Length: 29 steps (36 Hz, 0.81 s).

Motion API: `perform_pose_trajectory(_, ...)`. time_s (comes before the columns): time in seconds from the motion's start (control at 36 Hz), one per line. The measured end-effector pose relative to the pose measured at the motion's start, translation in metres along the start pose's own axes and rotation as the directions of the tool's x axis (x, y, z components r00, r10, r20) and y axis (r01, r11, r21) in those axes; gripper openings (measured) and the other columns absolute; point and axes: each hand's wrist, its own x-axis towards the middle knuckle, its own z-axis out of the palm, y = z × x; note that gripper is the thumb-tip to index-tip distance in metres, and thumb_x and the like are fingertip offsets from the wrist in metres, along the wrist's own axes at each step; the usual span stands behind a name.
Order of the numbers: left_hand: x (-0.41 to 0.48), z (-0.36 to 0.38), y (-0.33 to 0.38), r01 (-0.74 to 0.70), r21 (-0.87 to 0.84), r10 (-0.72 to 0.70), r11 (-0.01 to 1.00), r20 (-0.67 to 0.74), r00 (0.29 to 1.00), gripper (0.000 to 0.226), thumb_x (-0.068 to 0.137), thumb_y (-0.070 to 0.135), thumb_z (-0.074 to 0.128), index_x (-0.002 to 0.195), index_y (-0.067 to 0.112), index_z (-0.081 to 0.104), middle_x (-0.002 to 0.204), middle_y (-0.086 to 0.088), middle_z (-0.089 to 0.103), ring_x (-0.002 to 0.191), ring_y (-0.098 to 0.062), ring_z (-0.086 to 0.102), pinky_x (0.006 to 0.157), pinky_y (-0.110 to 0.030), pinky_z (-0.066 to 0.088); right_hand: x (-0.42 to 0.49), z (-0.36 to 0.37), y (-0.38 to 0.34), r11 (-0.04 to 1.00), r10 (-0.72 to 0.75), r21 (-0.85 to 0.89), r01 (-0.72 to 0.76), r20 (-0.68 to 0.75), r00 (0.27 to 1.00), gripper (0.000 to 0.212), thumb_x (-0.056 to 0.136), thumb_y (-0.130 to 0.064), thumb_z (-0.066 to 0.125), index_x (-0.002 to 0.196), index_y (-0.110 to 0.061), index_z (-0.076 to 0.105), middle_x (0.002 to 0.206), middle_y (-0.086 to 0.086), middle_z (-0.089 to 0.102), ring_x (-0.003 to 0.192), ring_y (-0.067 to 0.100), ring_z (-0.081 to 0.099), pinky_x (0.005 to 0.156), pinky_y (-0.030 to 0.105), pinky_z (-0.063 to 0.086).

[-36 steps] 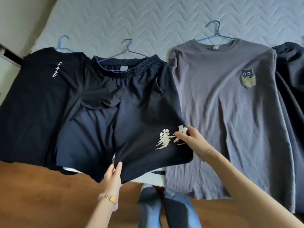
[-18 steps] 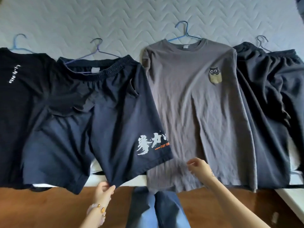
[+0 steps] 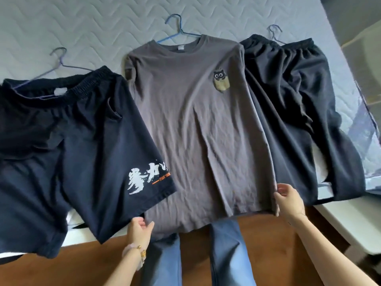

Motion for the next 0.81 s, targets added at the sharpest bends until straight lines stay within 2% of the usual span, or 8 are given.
perform_pose_trajectory(0.08, -0.001, 0.007, 0.016, 0.046, 0.056, -0.045, 0.997, -0.022, 0.999, 0.033, 0.083, 0.012, 0.068, 0.101, -0.014, 0.061, 0.106, -0.03, 0.064, 0.102, -0.041, 0.058, 0.086, -0.039, 0.042, 0.015, -0.003, 0.004, 0.998, 0.038, 0.051, -0.043, 0.091, 0.995, 0.028, 0.085, -0.012, 0.06, 0.109, 0.002, 0.06, 0.104, 0.021, 0.068, 0.097, 0.036, 0.064, 0.083, 0.04, 0.047)
perform_pose_trajectory(0.14, -0.004, 0.012, 0.019, 0.06, 0.082, -0.055, 0.995, -0.055, 0.997, 0.03, 0.087, 0.016, 0.063, 0.101, -0.011, 0.06, 0.11, -0.03, 0.063, 0.105, -0.043, 0.056, 0.087, -0.039, 0.041, 0.025, 0.002, 0.008, 0.995, 0.044, 0.083, -0.056, 0.136, 0.99, 0.034, 0.085, -0.025, 0.064, 0.111, -0.005, 0.059, 0.107, 0.015, 0.068, 0.1, 0.032, 0.063, 0.082, 0.038, 0.046)
perform_pose_trajectory(0.19, -0.007, 0.018, 0.018, 0.035, 0.077, -0.026, 0.996, -0.109, 0.994, 0.019, 0.089, 0.015, 0.06, 0.084, -0.003, 0.055, 0.102, -0.03, 0.063, 0.097, -0.042, 0.056, 0.082, -0.039, 0.039, 0.033, 0.005, 0.011, 0.995, 0.039, 0.087, -0.053, 0.157, 0.987, 0.033, 0.084, -0.033, 0.065, 0.106, -0.01, 0.059, 0.106, 0.01, 0.068, 0.099, 0.03, 0.062, 0.076, 0.033, 0.043)
perform_pose_trajectory(0.31, -0.014, 0.026, 0.012, 0.005, -0.026, -0.011, 1.0, -0.247, 0.969, 0.035, 0.092, 0.009, 0.056, 0.062, 0.009, 0.038, 0.072, -0.016, 0.049, 0.075, -0.028, 0.043, 0.068, -0.037, 0.031, 0.041, 0.006, 0.018, 0.999, 0.011, 0.046, -0.021, 0.209, 0.978, 0.02, 0.086, -0.033, 0.061, 0.089, -0.014, 0.058, 0.087, 0.005, 0.063, 0.091, 0.03, 0.06, 0.076, 0.035, 0.047)
perform_pose_trajectory(0.39, -0.017, 0.026, 0.008, -0.005, -0.046, -0.008, 0.999, -0.278, 0.96, 0.028, 0.093, 0.01, 0.054, 0.069, 0.001, 0.044, 0.072, -0.016, 0.049, 0.073, -0.029, 0.043, 0.066, -0.034, 0.03, 0.044, 0.008, 0.024, 0.999, -0.035, -0.017, 0.04, 0.224, 0.974, 0.016, 0.086, -0.034, 0.059, 0.09, -0.018, 0.06, 0.093, 0.005, 0.068, 0.088, 0.027, 0.058, 0.072, 0.031, 0.039)
perform_pose_trajectory(0.47, -0.021, 0.027, 0.004, -0.024, -0.049, 0.008, 0.999, -0.311, 0.95, 0.02, 0.093, 0.012, 0.054, 0.08, -0.003, 0.051, 0.078, -0.017, 0.055, 0.075, -0.03, 0.046, 0.069, -0.033, 0.032, 0.048, 0.008, 0.029, 0.994, -0.07, -0.062, 0.087, 0.242, 0.968, 0.017, 0.088, -0.026, 0.057, 0.098, -0.014, 0.062, 0.102, 0.008, 0.069, 0.101, 0.032, 0.06, 0.071, 0.03, 0.035)
perform_pose_trajectory(0.64, -0.022, 0.014, 0.003, -0.074, -0.052, 0.046, 0.996, -0.4, 0.915, 0.016, 0.093, 0.009, 0.054, 0.09, -0.007, 0.057, 0.085, -0.019, 0.058, 0.08, -0.028, 0.048, 0.073, -0.031, 0.034, 0.06, -0.025, 0.044, 0.99, -0.083, -0.095, 0.104, 0.197, 0.977, 0.015, 0.091, -0.02, 0.05, 0.1, -0.01, 0.055, 0.109, 0.019, 0.064, 0.104, 0.038, 0.056, 0.082, 0.037, 0.038)
perform_pose_trajectory(0.81, -0.008, -0.015, -0.009, -0.052, 0.023, 0.056, 0.998, -0.401, 0.914, 0.019, 0.091, 0.017, 0.058, 0.092, -0.002, 0.06, 0.087, -0.02, 0.062, 0.08, -0.033, 0.054, 0.073, -0.034, 0.039, 0.057, -0.02, 0.058, 0.989, -0.136, -0.026, 0.148, 0.268, 0.954, 0.01, 0.092, -0.013, 0.053, 0.084, -0.009, 0.048, 0.091, 0.016, 0.062, 0.087, 0.032, 0.057, 0.069, 0.033, 0.034)
